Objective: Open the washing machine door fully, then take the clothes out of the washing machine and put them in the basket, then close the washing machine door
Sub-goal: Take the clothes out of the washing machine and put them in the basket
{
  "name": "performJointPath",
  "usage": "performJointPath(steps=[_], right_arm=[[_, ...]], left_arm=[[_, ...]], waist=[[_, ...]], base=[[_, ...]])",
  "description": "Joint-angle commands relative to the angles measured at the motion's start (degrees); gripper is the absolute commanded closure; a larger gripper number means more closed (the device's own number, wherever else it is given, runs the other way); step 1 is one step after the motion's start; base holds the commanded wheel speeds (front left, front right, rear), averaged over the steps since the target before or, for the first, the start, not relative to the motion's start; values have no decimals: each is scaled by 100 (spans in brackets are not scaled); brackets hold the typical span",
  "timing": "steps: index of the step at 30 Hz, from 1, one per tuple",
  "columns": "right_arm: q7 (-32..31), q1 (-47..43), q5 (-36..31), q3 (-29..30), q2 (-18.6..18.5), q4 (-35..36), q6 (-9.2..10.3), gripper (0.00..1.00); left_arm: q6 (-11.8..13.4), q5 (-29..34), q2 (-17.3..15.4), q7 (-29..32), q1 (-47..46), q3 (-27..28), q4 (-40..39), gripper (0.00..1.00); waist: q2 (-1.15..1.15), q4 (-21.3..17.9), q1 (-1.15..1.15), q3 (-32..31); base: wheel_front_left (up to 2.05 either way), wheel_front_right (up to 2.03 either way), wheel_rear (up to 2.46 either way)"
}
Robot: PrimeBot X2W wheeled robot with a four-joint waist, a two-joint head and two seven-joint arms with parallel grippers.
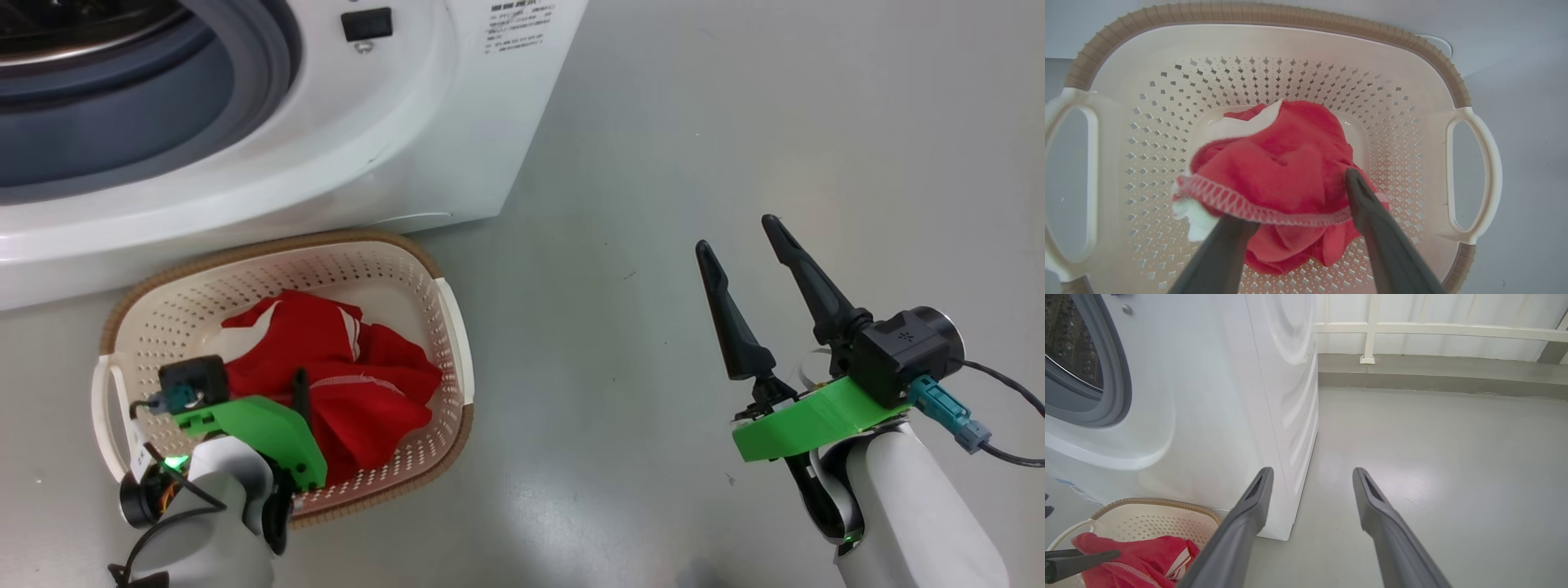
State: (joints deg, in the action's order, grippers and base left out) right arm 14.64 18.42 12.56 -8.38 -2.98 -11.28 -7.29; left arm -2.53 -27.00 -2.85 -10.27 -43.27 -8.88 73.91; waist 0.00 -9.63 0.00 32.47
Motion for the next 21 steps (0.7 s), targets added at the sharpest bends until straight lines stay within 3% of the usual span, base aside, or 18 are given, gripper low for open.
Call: performJointPath(steps=[1, 13, 21], right_arm=[[36, 26, 42, -110, 11, 138, -20, 0], [36, -68, 1, -3, 11, 86, -20, 0], [36, -204, -49, 65, 11, 35, -20, 0]], left_arm=[[3, -16, -173, -112, 1, 98, -37, 0], [-49, 99, -102, -460, 205, -65, -275, 0], [91, 297, -139, -471, 694, 107, -1494, 0]], waist=[[0, 17, 0, -27], [0, 281, 0, -494], [0, 579, 0, -973]], base=[[0, 0, 0], [0, 0, 0], [0, 0, 0]])
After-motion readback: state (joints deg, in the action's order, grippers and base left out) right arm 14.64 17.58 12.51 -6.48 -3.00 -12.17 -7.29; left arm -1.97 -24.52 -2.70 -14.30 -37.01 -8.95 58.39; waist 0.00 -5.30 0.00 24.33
